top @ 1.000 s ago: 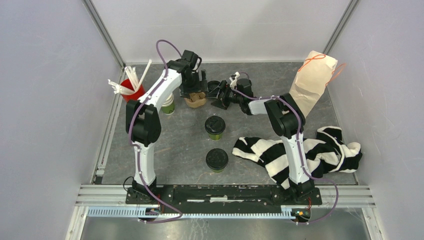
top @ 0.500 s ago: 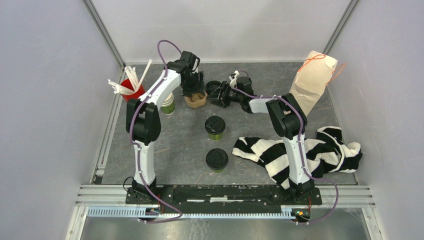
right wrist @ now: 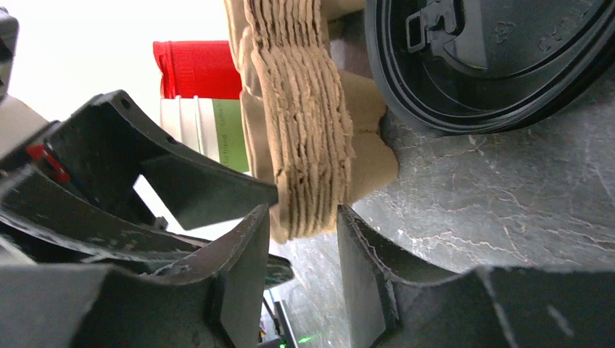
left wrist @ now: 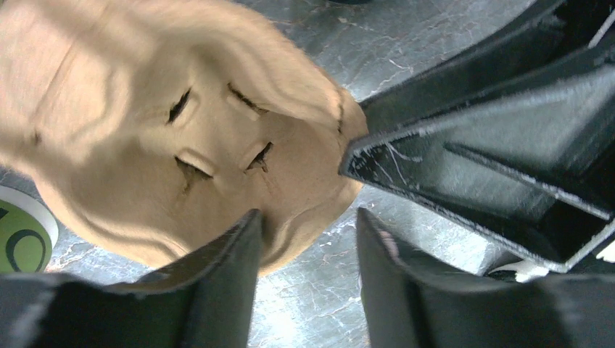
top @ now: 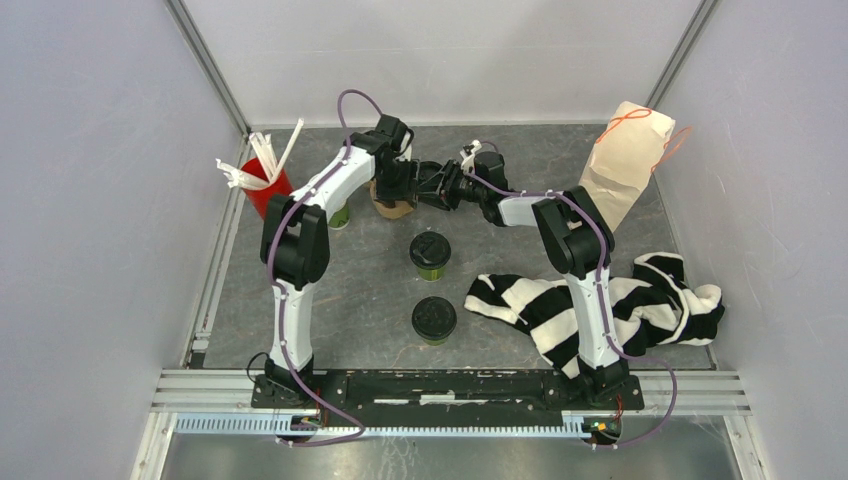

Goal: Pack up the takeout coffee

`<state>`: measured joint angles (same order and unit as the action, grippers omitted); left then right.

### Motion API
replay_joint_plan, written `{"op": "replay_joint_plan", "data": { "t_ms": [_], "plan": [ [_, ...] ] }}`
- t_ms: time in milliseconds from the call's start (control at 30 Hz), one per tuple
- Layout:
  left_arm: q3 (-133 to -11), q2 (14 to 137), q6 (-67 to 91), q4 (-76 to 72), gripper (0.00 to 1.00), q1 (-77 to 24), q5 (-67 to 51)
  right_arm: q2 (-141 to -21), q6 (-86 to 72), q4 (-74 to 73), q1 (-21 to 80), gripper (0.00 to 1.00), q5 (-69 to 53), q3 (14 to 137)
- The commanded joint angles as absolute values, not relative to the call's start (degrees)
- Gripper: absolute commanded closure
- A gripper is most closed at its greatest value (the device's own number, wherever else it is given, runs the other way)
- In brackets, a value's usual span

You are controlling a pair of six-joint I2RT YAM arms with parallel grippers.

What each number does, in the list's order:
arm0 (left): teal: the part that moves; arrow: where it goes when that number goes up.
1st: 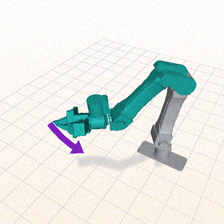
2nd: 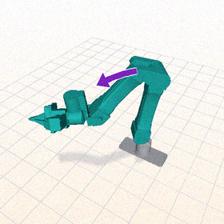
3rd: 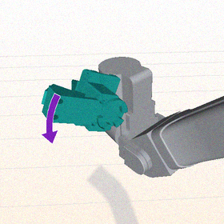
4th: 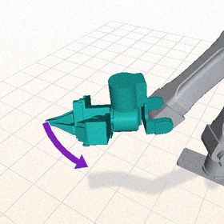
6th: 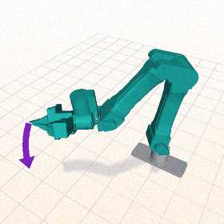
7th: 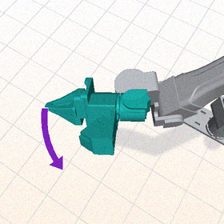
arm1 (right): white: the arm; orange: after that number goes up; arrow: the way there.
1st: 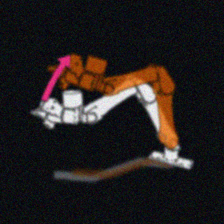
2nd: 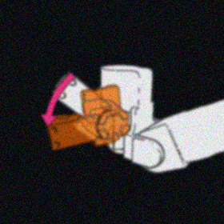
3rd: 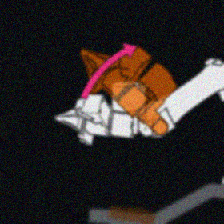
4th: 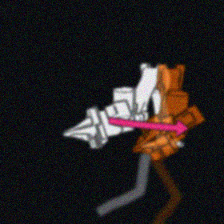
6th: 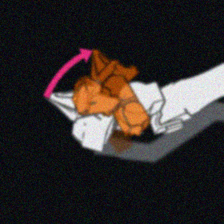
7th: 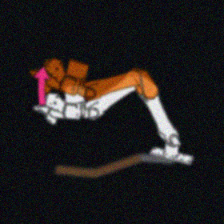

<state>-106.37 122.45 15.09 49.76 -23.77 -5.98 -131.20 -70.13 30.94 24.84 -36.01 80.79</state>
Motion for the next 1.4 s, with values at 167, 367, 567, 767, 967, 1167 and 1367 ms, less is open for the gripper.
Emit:
{"op": "replay_joint_plan", "data": {
  "t_ms": [167,367,567,767,967,1167,1367],
  "plan": [
    [-111.52,125.21,13.87,50.40,0.62,-25.06,-5.75,-129.95,-72.25,35.49,23.71,0.58,-36.74,79.83],
    [-112.06,125.36,14.86,50.31,0.75,-24.97,-8.92,-127.34,-70.31,37.12,21.74,0.50,-38.82,74.58],
    [-111.92,124.84,15.52,49.83,0.66,-24.09,-11.91,-125.91,-69.77,39.89,21.80,0.42,-40.46,70.54],
    [-111.69,125.35,16.41,49.08,0.68,-23.38,-13.09,-125.05,-69.96,41.21,21.66,0.39,-41.22,69.05],
    [-111.70,125.25,17.27,48.55,0.67,-23.36,-14.78,-125.04,-69.78,41.32,21.67,0.35,-41.48,68.40],
    [-110.16,124.57,18.12,46.90,0.70,-22.18,-19.17,-126.27,-70.61,41.97,22.13,0.34,-41.92,69.32],
    [-108.13,123.93,17.94,45.22,0.75,-20.63,-24.34,-128.18,-73.12,44.87,22.33,0.34,-42.02,70.87]
  ]
}}
